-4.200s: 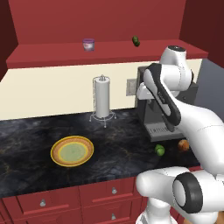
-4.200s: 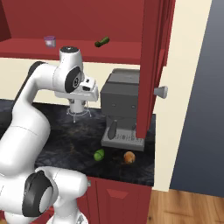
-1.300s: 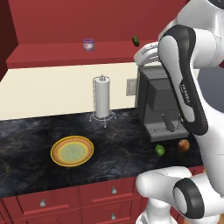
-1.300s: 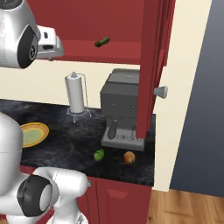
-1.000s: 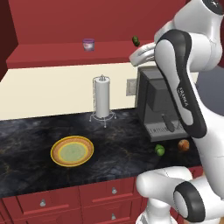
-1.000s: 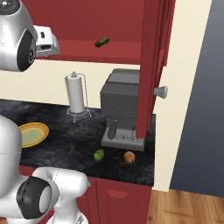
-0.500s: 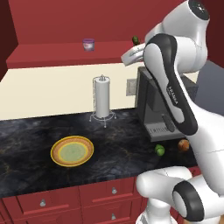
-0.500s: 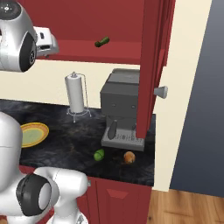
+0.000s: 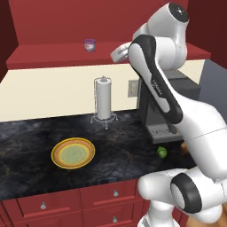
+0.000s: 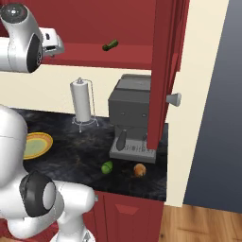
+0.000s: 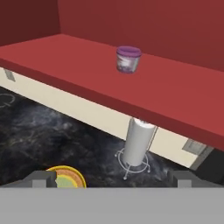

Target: Pick the avocado and bread from the counter and place them on the plate. Then pick the jam from the cabinet and place it next to the plate. Lastly close the cabinet door.

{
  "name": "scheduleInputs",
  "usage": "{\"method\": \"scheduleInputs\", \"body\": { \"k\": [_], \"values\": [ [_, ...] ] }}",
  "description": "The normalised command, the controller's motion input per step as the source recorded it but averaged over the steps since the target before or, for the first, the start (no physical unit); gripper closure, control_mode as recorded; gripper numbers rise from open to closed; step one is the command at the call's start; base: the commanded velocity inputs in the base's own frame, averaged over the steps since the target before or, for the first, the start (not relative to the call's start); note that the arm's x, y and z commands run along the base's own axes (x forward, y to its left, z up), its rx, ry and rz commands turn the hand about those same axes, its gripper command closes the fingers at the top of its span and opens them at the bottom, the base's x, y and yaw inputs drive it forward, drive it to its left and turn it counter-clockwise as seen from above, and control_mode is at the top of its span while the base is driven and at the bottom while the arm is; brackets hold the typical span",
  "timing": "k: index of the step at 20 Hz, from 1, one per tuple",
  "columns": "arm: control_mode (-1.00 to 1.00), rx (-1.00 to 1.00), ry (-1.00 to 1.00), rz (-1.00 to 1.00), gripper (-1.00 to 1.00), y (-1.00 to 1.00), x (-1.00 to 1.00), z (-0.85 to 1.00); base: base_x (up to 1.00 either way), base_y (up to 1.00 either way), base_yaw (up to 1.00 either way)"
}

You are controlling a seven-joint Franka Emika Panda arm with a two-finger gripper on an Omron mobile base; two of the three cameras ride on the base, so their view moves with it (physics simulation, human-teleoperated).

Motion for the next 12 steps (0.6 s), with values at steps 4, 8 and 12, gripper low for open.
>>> {"method": "scheduleInputs", "body": {
  "k": [4,8,12],
  "values": [
    [-1.0,0.0,-0.01,-0.04,-1.0,0.27,0.47,0.0,0.0,0.0,0.0],
    [-1.0,0.02,0.0,-0.04,-1.0,0.23,0.51,0.0,0.0,0.0,0.0],
    [-1.0,0.01,0.0,-0.04,-1.0,0.24,0.57,0.0,0.0,0.0,0.0]
  ]
}}
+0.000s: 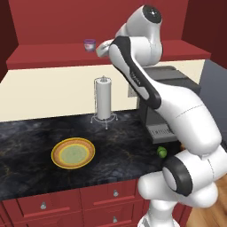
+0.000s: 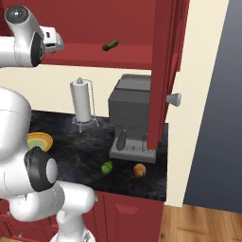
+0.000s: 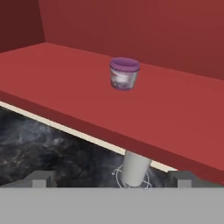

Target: Pick the avocado and bread from the counter and place them on the plate. Then pick the jam from the cabinet and place it next to the plate. Lastly close the cabinet door.

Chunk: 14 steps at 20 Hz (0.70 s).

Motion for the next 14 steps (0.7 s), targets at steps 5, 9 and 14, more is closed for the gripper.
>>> {"method": "scheduleInputs", "body": {
  "k": [5,9,14],
  "values": [
    [-1.0,0.03,0.0,-0.02,-1.0,0.21,0.52,0.0,0.0,0.0,0.0],
    [-1.0,0.04,0.0,0.0,-1.0,0.16,0.38,-0.04,0.0,0.0,0.0],
    [-1.0,0.03,0.0,0.0,-1.0,0.1,0.31,-0.11,0.0,0.0,0.0]
  ]
}}
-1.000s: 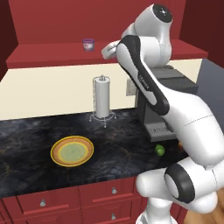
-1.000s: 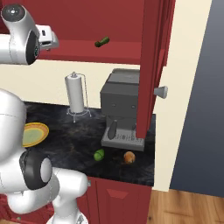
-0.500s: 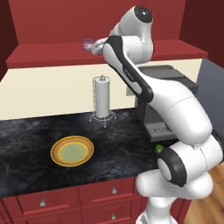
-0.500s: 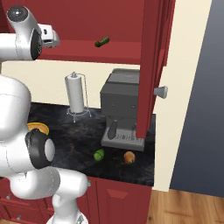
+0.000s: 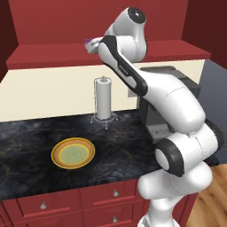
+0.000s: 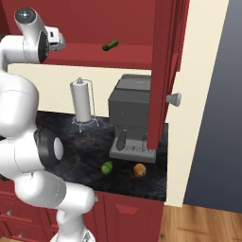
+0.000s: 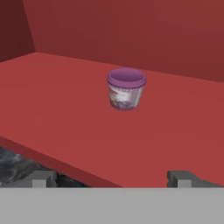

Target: Pick the avocado and bread from the counter and place them on the plate. Then pick the jam from the cabinet and place it next to the plate. Lastly close the cabinet door.

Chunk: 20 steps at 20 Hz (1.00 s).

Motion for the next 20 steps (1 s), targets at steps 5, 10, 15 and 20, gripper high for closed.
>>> {"method": "scheduleInputs", "body": {
  "k": [5,10,15,20],
  "values": [
    [-1.0,0.01,-0.01,0.0,-1.0,0.07,0.42,-0.08,0.0,0.0,0.0],
    [-1.0,0.02,0.0,0.0,-1.0,0.1,0.42,-0.01,0.0,0.0,0.0],
    [-1.0,0.02,0.0,0.0,-1.0,0.16,0.38,-0.02,0.0,0.0,0.0],
    [-1.0,0.0,0.0,0.0,-1.0,0.14,0.44,-0.05,0.0,0.0,0.0]
  ]
}}
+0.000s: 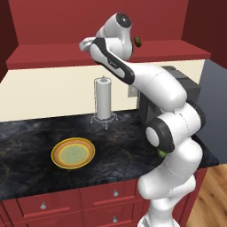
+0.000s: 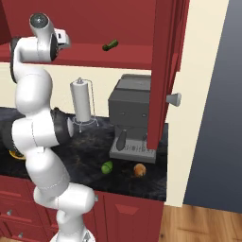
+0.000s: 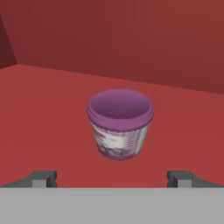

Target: Pick the avocado and bread from the counter and place them on the plate. Then pick the jam from the cabinet and place it next to the plate. Lastly close the cabinet door.

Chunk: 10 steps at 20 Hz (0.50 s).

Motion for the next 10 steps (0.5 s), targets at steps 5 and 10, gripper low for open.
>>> {"method": "scheduleInputs", "body": {
  "k": [5,10],
  "values": [
    [-1.0,0.0,0.0,0.0,-1.0,0.12,0.45,-0.07,0.0,0.0,0.0],
    [-1.0,0.0,0.0,0.0,-1.0,0.11,0.41,-0.01,0.0,0.0,0.0]
  ]
}}
